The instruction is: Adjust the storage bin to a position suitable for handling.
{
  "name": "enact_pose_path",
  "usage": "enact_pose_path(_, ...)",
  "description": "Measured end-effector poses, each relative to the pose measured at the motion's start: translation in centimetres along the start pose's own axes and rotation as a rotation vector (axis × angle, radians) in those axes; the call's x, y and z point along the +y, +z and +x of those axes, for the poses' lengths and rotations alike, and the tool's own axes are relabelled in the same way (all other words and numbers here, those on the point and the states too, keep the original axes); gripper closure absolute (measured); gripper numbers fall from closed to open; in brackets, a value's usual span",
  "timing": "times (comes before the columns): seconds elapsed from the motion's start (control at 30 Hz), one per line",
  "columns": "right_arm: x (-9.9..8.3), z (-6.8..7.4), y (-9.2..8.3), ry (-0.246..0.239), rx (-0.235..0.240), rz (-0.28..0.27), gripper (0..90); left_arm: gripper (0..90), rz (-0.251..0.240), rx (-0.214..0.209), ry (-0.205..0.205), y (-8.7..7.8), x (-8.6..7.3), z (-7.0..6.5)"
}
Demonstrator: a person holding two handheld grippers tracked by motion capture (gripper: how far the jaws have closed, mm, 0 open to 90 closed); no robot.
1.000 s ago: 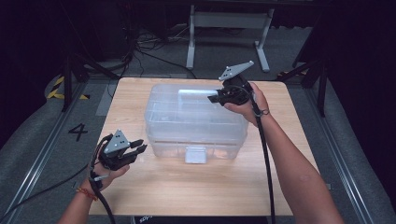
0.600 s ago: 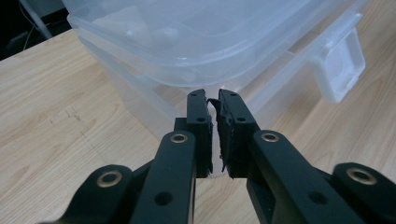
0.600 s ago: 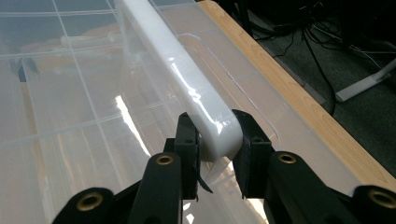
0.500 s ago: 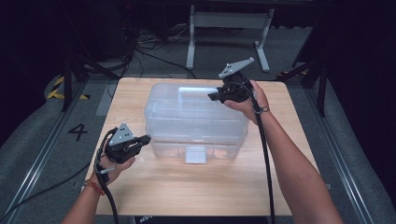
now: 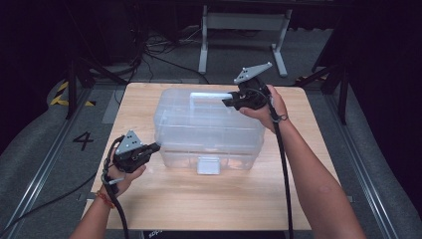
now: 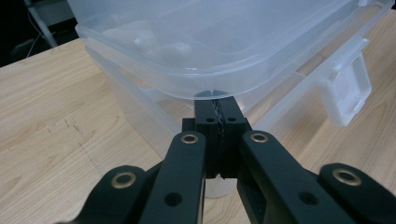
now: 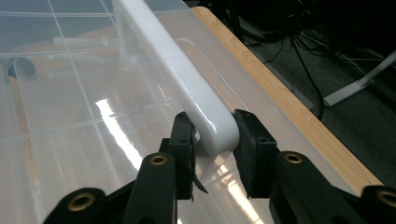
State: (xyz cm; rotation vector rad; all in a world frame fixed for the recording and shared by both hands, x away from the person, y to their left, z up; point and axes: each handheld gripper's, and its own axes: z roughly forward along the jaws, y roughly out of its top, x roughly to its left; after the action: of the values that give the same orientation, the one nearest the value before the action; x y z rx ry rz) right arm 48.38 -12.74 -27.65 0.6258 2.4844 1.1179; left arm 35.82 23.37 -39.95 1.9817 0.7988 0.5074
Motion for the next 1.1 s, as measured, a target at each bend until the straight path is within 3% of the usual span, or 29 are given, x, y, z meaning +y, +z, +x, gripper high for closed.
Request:
enact_pose_path(0.33, -1.0, 0.2, -2.0, 0.001, -0.046, -0.043, 63.4, 89.9, 0.000, 0.006, 0.000, 0.0, -0.1, -0.1)
enact_pose_path(0.53, -2.4, -0.1, -4.7, 0.020, -0.087, -0.094, 57.7, 90.0, -0.001, 0.005, 0.010, -0.1, 0.1, -0.2)
enact_pose_path(0.77, -5.2, -0.4, -8.1, 0.035, -0.143, -0.130, 52.5, 90.0, 0.001, 0.013, 0.019, -0.2, 0.5, -0.1)
enact_pose_path(0.93, -6.8, -0.6, -9.5, 0.044, -0.167, -0.144, 51.4, 90.0, -0.008, 0.017, 0.016, -0.3, 0.9, -0.1)
enact_pose_path(0.97, -8.1, -0.7, -10.4, 0.057, -0.185, -0.147, 50.3, 90.0, -0.007, 0.016, 0.014, -0.4, 1.0, -0.1)
enact_pose_path(1.1, -9.5, -0.8, -11.1, 0.071, -0.194, -0.153, 48.9, 90.0, -0.011, 0.020, 0.020, -0.4, 1.2, -0.1)
